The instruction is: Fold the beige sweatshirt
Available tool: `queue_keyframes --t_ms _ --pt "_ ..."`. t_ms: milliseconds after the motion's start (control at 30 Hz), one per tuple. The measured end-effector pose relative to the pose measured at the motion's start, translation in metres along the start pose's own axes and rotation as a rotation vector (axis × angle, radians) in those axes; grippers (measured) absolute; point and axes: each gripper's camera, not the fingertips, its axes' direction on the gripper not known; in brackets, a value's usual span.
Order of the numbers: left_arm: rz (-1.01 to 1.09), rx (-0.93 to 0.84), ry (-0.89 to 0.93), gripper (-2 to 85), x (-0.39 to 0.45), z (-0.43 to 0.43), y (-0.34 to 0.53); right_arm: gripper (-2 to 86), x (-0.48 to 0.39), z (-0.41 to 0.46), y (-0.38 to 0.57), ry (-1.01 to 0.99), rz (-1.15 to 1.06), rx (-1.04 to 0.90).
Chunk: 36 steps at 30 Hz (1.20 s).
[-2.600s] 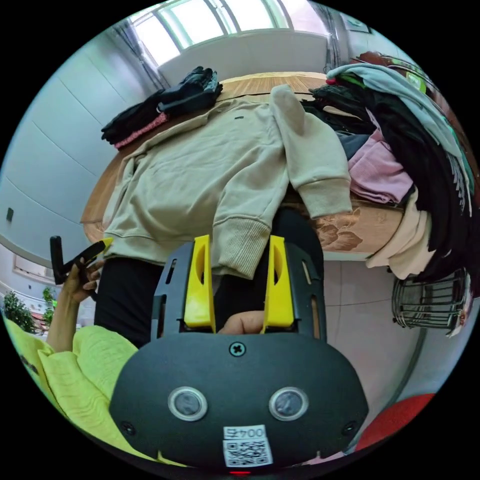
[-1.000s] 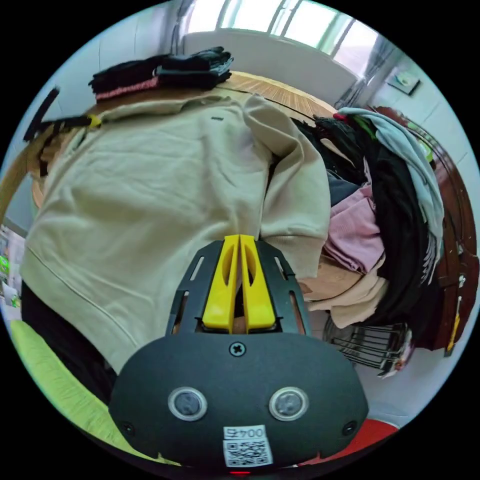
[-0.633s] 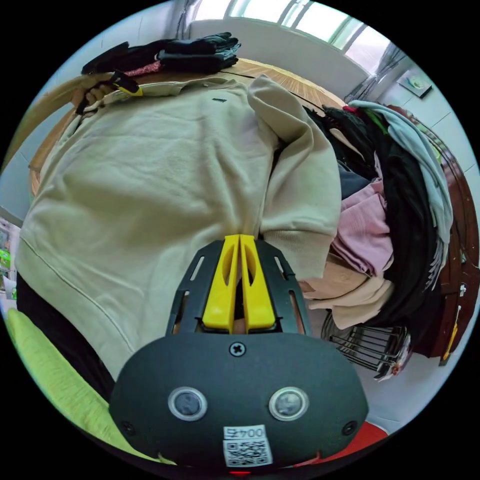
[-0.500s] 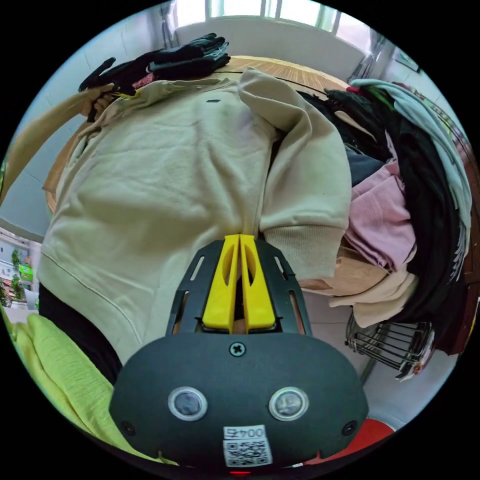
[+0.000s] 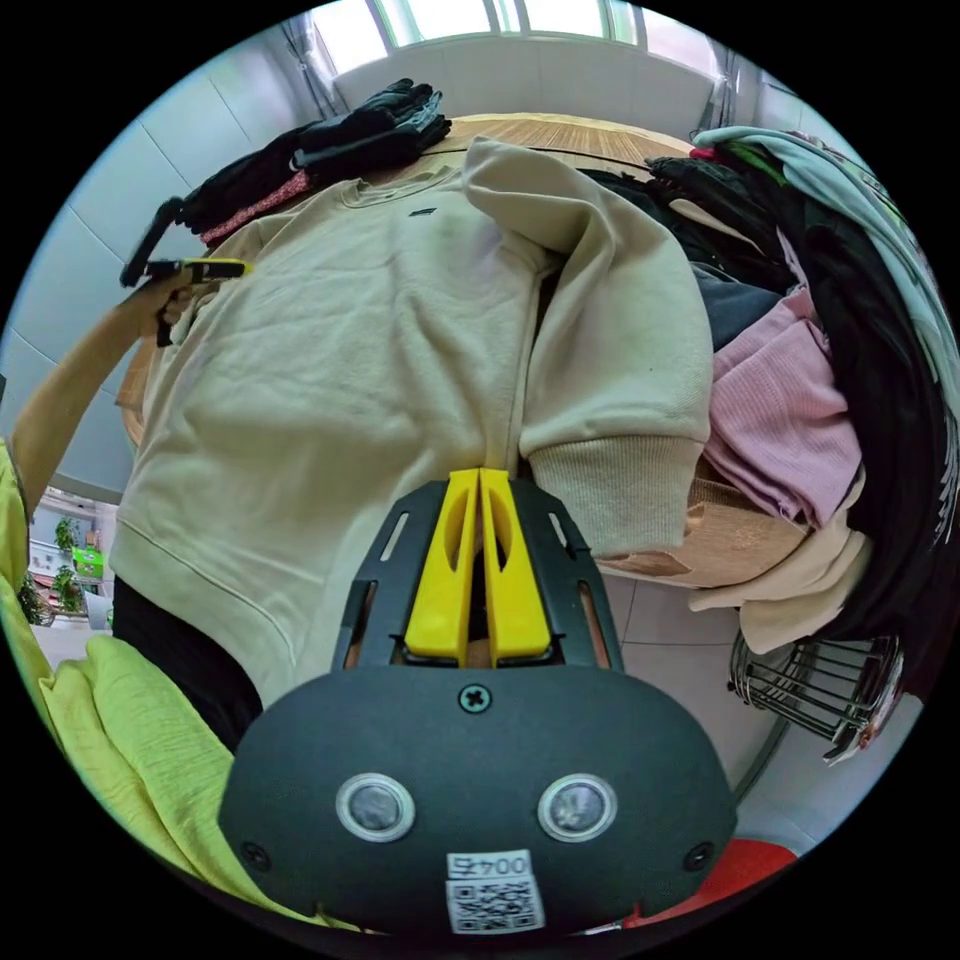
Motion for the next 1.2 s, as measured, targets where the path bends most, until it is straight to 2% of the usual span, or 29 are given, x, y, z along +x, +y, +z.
queue_keyframes --t_ms 67,100,133,200,333,367,533,633,667,700,767,933,1067,1167,1200 --pt "0.101 -0.092 -0.122 4.7 0.020 0.032 0.017 0.4 0.000 0.000 0.002 -0.001 0.003 0.003" --pt "0.102 -0.063 -0.118 5.1 0.020 0.034 0.020 1.0 0.000 -0.001 0.002 -0.008 0.010 0.004" --pt "0.046 -0.014 -0.065 5.6 0.011 0.033 0.024 2.2 0.000 -0.003 0.002 -0.012 0.013 0.005" --pt "-0.061 -0.036 0.040 6.0 -0.007 0.035 0.019 5.6 0.005 -0.025 0.002 -0.048 0.012 0.083" --pt "-0.011 -0.054 0.061 6.3 -0.007 0.040 0.017 10.0 0.030 -0.060 -0.016 0.075 0.016 0.265" --pt "-0.011 -0.057 0.057 6.2 -0.006 0.041 0.017 11.2 0.045 -0.061 -0.031 0.118 0.035 0.259" --pt "-0.028 -0.021 0.011 5.1 0.005 0.044 0.029 16.4 0.110 -0.033 -0.098 0.078 0.169 0.106" --pt "-0.043 0.023 -0.006 4.0 0.009 0.046 0.042 15.8 0.130 -0.011 -0.123 0.024 0.267 0.017" --pt "-0.060 0.038 0.000 3.7 0.007 0.047 0.047 12.9 0.130 -0.003 -0.128 0.027 0.287 -0.006" --pt "-0.072 0.045 0.008 3.5 0.006 0.048 0.050 8.0 0.124 0.000 -0.131 0.085 0.291 -0.013" --pt "-0.096 0.059 0.031 3.1 0.000 0.051 0.058 3.4 0.110 -0.001 -0.134 0.198 0.277 -0.019" --pt "-0.076 0.049 0.028 2.8 -0.003 0.057 0.066 0.3 0.052 -0.047 -0.131 0.392 0.070 0.070" --pt "-0.084 0.051 0.032 3.0 -0.009 0.064 0.079 -0.2 0.038 -0.091 -0.118 0.802 -0.059 0.121" --pt "-0.082 0.057 0.030 3.1 -0.012 0.069 0.089 0.3 0.074 -0.088 -0.115 0.995 -0.030 0.016" --pt "-0.083 0.059 0.031 3.1 -0.013 0.070 0.091 0.3 0.098 -0.077 -0.114 0.959 0.020 -0.059"
